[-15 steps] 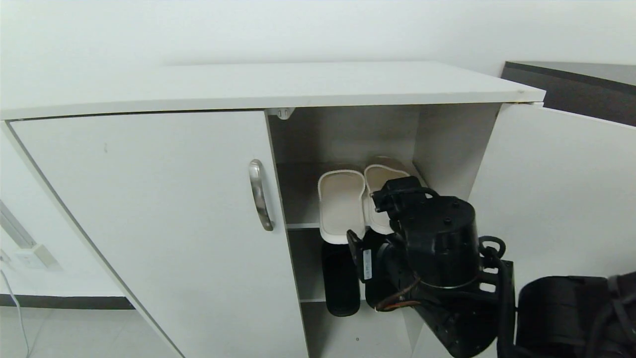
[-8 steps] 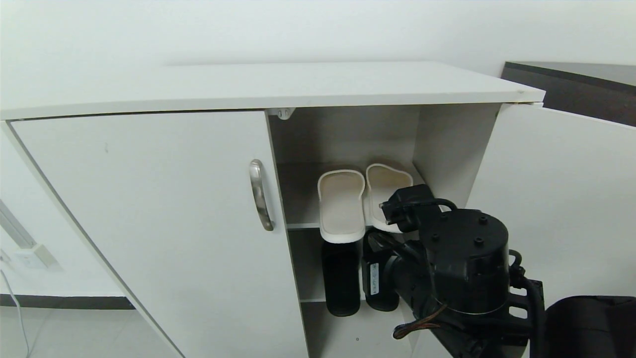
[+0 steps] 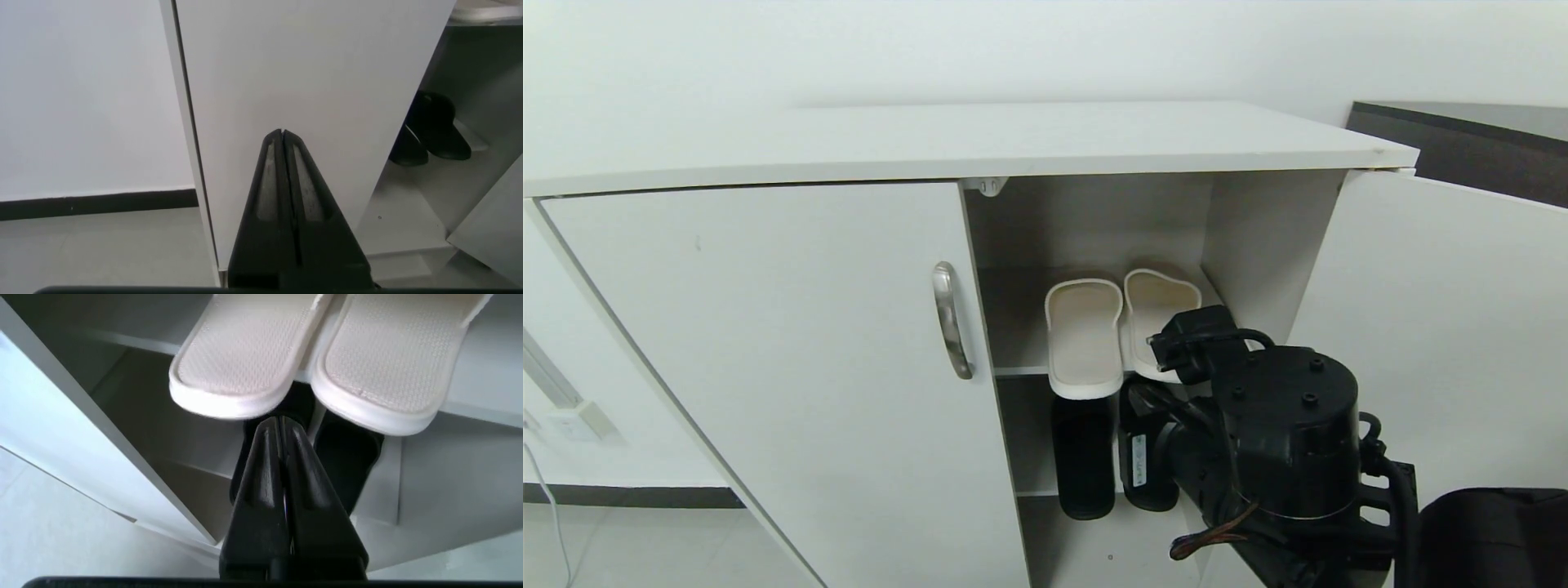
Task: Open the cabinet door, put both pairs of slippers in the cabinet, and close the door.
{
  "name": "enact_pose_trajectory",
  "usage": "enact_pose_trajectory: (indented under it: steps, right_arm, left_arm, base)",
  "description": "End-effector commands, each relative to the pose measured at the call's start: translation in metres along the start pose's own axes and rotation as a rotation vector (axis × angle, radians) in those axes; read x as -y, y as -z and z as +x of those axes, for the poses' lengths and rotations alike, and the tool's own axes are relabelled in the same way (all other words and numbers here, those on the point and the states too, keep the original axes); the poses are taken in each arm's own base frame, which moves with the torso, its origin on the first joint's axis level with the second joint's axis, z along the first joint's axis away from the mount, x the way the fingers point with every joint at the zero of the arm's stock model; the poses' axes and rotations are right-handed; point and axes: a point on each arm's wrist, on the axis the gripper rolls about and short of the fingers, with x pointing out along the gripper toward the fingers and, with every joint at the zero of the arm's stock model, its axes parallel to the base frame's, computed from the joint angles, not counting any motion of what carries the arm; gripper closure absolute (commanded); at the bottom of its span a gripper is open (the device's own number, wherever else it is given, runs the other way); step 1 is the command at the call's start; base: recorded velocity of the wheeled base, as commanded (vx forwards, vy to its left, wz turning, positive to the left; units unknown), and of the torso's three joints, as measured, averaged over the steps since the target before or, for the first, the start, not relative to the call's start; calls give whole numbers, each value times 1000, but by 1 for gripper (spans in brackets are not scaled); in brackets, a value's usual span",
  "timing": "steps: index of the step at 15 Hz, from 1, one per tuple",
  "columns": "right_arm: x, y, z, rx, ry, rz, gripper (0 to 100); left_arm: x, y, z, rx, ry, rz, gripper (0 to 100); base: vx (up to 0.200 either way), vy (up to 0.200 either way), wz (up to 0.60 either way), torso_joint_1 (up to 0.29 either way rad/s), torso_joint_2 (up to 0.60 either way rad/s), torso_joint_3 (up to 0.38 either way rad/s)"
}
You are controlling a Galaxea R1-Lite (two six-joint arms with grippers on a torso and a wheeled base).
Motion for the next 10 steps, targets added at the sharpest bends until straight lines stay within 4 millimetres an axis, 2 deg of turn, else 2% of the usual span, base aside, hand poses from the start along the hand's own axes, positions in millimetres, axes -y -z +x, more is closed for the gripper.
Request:
enact_pose_trajectory:
  steps: [1,2,10]
  right_arm:
    - [0,3,1,-5,3,-3,100]
    - [0,3,1,-5,3,-3,100]
    - [2,9,0,-25,5,-19,100]
  left_arm:
    - [0,0,0,-1,0,-1,100]
    - [0,0,0,-1,0,-1,100]
    - [0,0,0,-1,0,-1,100]
  base:
    - [0,0,0,0,0,0]
    - [0,0,0,0,0,0]
    - [-200,0,0,2,2,4]
